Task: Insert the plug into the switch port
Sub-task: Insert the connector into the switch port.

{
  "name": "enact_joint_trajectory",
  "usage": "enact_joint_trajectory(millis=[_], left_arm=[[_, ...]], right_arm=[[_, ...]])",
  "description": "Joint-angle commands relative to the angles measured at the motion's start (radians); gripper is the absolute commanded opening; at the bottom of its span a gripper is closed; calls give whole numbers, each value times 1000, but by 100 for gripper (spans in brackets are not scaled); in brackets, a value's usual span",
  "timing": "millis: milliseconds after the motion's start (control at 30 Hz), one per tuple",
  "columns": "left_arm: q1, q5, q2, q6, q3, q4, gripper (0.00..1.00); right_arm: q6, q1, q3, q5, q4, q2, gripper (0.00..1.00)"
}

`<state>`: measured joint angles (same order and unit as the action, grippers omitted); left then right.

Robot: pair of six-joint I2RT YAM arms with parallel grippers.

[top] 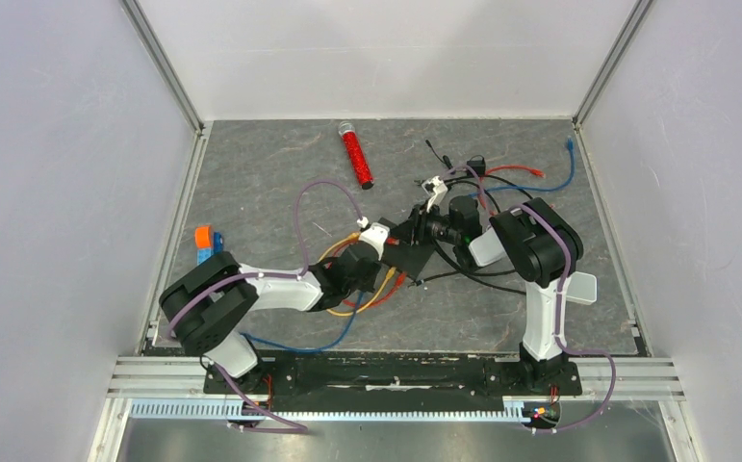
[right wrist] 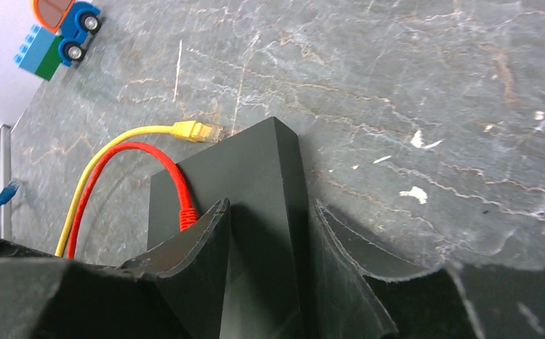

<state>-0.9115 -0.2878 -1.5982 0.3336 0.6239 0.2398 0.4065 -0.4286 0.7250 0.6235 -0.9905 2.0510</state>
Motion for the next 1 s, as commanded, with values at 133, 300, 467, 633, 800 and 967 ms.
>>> enact_joint_trajectory(millis=[133,300,467,633,800,967], left_arm=[[84,-78,-113,-114,97,423,2],[86,190,-129,-235,115,438,2],[88,210,-136,-238,78,399,2],[105,173,-184,-152,64,383,2],[112,81,-119,-61,32,289,2],[112,80,-13,-19,-9,151,19]], right_arm=[[200,-198,-148,443,181,78,40],[78,-206,-35,559,291,124,40],[-339,-221,171,574,849,153,40],[-301,-222,142,562,815,143,40],[-252,-160,114,448,797,113,41],[-239,3,230,270,910,50,44]])
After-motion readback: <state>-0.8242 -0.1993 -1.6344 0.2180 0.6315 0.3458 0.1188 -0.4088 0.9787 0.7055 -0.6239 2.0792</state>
